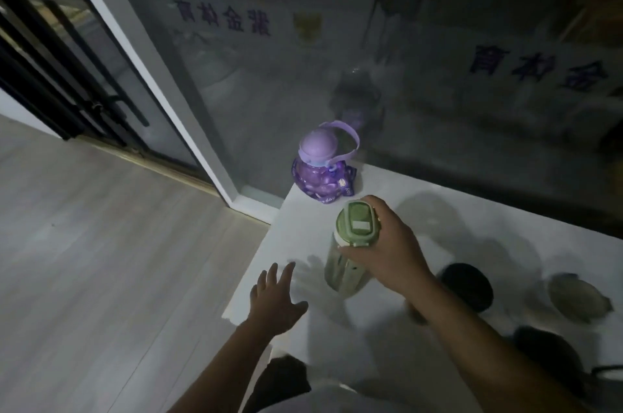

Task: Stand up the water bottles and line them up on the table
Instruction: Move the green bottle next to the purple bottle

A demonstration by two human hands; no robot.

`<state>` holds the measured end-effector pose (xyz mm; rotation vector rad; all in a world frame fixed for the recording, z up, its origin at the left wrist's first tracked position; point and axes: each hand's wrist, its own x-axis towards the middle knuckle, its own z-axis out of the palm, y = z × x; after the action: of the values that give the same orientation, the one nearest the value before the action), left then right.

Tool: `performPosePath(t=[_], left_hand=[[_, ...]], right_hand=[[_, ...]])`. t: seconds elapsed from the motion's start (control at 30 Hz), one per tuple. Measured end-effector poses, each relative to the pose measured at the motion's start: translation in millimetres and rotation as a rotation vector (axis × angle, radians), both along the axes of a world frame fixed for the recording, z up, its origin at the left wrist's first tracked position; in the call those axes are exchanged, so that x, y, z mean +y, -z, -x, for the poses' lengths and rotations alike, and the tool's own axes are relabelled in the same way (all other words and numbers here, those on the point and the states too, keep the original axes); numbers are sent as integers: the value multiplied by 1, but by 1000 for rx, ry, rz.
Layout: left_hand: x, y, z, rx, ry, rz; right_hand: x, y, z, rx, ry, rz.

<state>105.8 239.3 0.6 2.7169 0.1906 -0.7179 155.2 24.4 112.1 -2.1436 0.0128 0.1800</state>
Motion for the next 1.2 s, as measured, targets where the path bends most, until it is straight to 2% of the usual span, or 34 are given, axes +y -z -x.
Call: performPosePath(t=[0.2,0.43,0.7,0.97,1.2], left_hand=[[13,19,-59,20,235,-7],[28,39,-78,-8,507,-40],[46,61,-79,-52,608,-16],[56,61,-82,-17,658,18],[62,60,-84,2,698,25]], right_hand=[[-12,-23,-41,16,169,40],[-20,-21,-93,-105,316,210],[-9,-10,-143,-119,478,254],[-4,-8,-154,-45,482,268],[-13,-14,-154,-15,489,184]])
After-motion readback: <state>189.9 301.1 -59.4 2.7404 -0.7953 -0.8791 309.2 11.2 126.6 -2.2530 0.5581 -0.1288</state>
